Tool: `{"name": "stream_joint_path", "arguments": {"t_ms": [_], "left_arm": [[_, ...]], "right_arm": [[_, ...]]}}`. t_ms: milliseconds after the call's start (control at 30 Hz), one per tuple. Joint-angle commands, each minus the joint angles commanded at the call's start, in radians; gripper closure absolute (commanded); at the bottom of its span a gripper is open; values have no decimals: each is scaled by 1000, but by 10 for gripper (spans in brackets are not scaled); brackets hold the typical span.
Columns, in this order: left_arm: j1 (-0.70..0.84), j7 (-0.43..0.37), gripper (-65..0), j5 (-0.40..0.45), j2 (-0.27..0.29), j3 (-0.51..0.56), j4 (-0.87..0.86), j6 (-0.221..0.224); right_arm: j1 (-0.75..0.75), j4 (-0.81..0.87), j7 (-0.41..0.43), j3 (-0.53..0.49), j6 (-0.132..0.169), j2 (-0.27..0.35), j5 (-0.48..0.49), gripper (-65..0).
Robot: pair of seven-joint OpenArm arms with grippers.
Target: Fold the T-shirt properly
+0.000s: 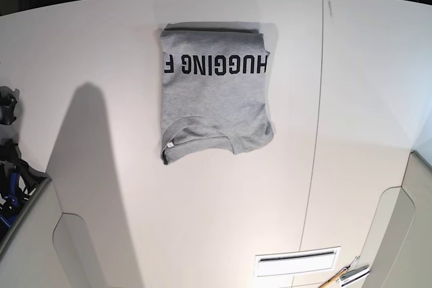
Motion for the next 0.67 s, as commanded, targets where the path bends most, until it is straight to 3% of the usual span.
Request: {"name": "stream_joint_path", "arguments": {"t_ms": [233,433,667], "left_arm": [[-262,-3,0,-114,35,39,-345,0],[-455,1,0,-114,50,92,-682,0],[-501,-13,0,-165,72,115,-700,0]], "right_arm": [[203,-338,158,-223,0,-10,-92,0],[325,-549,164,-355,1,-86,-209,0],[400,-586,168,-445,1,-107,-230,0]]}}
